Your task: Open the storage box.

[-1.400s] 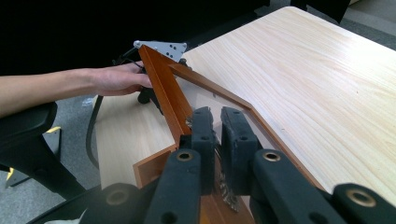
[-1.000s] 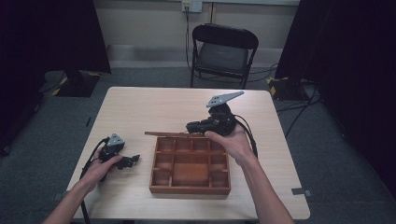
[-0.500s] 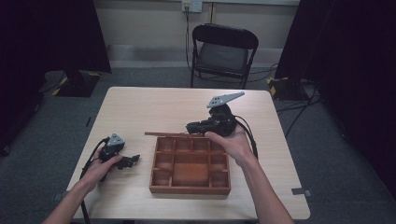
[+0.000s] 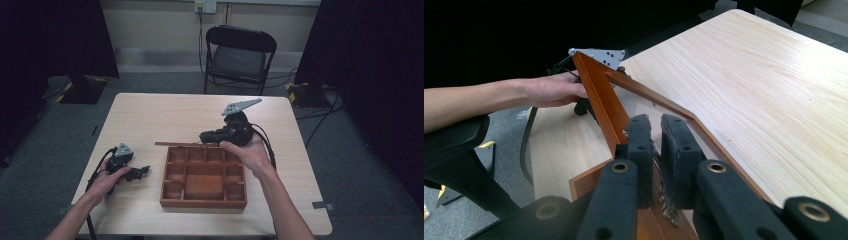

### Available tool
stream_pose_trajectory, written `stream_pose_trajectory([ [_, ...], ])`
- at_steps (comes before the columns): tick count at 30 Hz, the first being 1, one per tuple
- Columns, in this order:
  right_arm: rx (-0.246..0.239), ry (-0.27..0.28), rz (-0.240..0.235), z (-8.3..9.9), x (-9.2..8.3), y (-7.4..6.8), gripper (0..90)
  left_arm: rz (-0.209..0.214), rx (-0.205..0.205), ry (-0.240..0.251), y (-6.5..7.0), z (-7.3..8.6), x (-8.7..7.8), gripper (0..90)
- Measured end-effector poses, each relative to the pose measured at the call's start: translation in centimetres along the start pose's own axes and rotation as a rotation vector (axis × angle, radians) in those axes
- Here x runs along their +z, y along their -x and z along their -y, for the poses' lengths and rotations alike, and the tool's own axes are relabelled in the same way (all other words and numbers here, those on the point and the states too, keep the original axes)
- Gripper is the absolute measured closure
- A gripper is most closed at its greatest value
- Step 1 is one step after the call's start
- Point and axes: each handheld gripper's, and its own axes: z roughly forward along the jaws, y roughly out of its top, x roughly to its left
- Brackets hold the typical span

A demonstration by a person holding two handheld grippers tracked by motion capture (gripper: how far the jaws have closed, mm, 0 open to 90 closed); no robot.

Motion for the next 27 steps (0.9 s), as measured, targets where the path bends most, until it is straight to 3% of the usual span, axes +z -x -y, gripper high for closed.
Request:
stream_pose_trajectory([
  [27, 0.003, -0.001, -0.006, 0.03, 0.04, 0.05, 83.4, 0.0, 0.002, -0.001, -0.01, 0.0, -0.01, 10.8],
])
